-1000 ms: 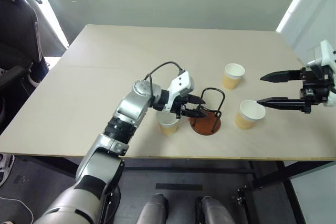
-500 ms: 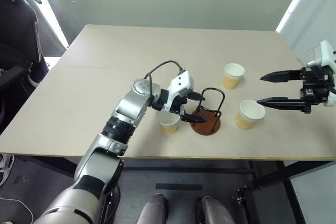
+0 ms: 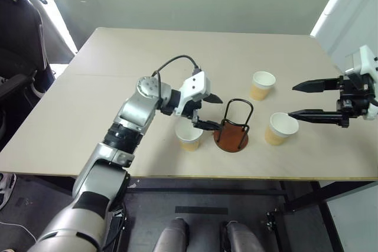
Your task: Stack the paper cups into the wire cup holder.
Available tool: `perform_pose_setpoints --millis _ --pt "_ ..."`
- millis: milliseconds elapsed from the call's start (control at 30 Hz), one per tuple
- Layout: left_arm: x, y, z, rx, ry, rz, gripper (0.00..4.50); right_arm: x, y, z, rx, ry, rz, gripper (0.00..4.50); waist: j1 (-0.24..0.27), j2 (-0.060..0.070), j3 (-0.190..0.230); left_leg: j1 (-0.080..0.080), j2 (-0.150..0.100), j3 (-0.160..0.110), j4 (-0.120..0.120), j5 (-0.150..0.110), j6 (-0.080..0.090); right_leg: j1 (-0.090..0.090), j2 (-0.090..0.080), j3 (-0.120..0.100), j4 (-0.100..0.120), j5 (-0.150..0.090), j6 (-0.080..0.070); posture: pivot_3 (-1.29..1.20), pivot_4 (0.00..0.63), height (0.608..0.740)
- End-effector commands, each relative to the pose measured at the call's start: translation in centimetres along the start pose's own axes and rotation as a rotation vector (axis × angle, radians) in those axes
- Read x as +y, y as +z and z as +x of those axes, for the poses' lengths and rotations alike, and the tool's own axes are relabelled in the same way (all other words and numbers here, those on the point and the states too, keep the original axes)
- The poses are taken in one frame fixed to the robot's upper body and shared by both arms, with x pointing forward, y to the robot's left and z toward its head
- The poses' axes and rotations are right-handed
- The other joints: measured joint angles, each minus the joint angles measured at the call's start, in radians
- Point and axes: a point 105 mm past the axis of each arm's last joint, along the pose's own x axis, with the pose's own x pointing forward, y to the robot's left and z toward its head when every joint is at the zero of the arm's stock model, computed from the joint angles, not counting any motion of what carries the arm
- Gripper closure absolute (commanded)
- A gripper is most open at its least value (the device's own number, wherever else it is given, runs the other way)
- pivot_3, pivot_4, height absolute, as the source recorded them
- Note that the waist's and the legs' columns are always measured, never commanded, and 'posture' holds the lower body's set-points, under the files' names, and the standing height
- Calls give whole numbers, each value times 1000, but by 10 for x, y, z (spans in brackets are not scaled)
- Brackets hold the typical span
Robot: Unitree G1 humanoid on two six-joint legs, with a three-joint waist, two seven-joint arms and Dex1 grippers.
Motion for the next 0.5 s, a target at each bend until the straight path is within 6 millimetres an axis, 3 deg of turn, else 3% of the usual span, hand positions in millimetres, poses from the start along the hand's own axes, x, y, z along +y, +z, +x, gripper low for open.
perform_pose_setpoints --millis 33,167,500 --pt "10 18 -12 -22 41 68 32 4 12 -2 -19 3 -46 730 0 0 0 0 0 0 0 0 0 0 0 0 0 0 0 0 150 740" --pt "14 22 -22 -13 64 94 32 6 15 -1 -25 15 -46 730 0 0 0 0 0 0 0 0 0 0 0 0 0 0 0 0 150 740" --pt "15 34 -71 17 33 96 32 15 18 5 -42 55 -38 730 -2 0 0 0 0 0 -1 0 0 0 0 0 0 -1 -1 0 150 740"
